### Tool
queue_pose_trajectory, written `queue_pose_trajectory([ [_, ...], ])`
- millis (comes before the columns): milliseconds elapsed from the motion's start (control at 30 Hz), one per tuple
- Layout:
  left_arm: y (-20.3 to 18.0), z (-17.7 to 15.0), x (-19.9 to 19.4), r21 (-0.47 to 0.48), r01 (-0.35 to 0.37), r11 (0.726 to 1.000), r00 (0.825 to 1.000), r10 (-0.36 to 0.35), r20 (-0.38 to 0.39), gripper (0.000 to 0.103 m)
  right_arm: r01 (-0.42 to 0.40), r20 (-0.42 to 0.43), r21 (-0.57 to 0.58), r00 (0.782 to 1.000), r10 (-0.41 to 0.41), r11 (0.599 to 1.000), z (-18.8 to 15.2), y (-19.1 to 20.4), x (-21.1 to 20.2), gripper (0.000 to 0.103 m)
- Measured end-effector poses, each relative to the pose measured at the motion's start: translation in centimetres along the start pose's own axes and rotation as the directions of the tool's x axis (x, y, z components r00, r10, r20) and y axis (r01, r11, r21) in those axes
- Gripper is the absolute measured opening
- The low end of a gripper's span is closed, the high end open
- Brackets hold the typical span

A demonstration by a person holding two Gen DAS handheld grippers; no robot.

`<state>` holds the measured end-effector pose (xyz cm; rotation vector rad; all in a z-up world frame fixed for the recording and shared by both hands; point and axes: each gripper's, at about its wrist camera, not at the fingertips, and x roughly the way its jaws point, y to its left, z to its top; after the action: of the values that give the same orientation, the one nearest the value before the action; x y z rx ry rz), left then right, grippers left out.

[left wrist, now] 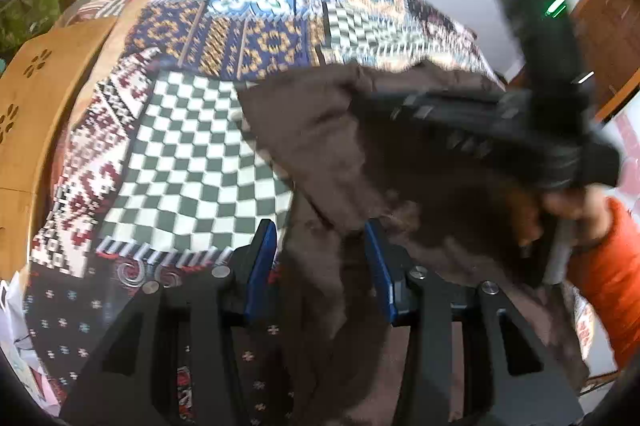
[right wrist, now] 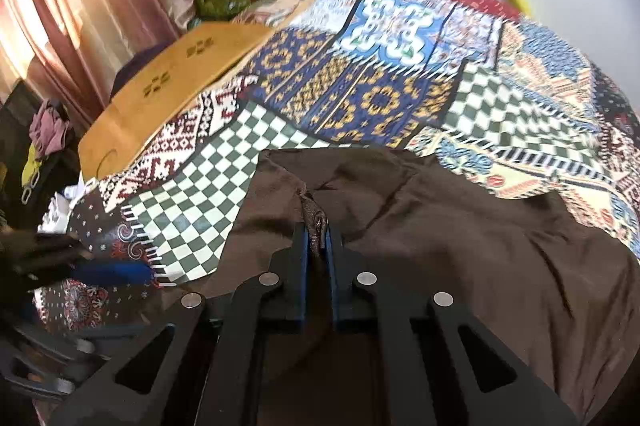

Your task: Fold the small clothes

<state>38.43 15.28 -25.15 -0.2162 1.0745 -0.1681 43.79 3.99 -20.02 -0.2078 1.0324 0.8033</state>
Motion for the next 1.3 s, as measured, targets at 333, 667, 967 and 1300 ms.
queue_pose_trajectory([
  [333, 0.1, -2.1, 0.8, 0.022, -0.098, 0.995, 0.995, 0.098, 0.008, 0.058, 0.118, 0.018, 0.015, 0.993, -0.119, 0.993, -2.6, -2.3, -4.1, 0.006],
  [667, -0.1, -2.9, -1.0, 0.034, -0.159, 0.987, 0.987, 0.159, 0.015, 0.060, 0.115, -0.019, -0.019, 0.993, -0.116, 0.993, -4.6, -1.9, -5.6, 0.016],
  [967, -1.0, -0.1, -2.2, 0.017, -0.120, 0.993, 0.989, 0.118, 0.087, 0.061, 0.104, 0.119, -0.033, 0.988, -0.099, 0.994, -1.7, -0.2, -7.3, 0.047],
  [1300, -1.8, -1.8, 1.1, 0.077, -0.163, 0.984, 0.987, 0.162, 0.018, 0.069, 0.147, 0.009, -0.061, 0.989, -0.146, 0.987, -4.0, -0.8, -2.5, 0.046],
])
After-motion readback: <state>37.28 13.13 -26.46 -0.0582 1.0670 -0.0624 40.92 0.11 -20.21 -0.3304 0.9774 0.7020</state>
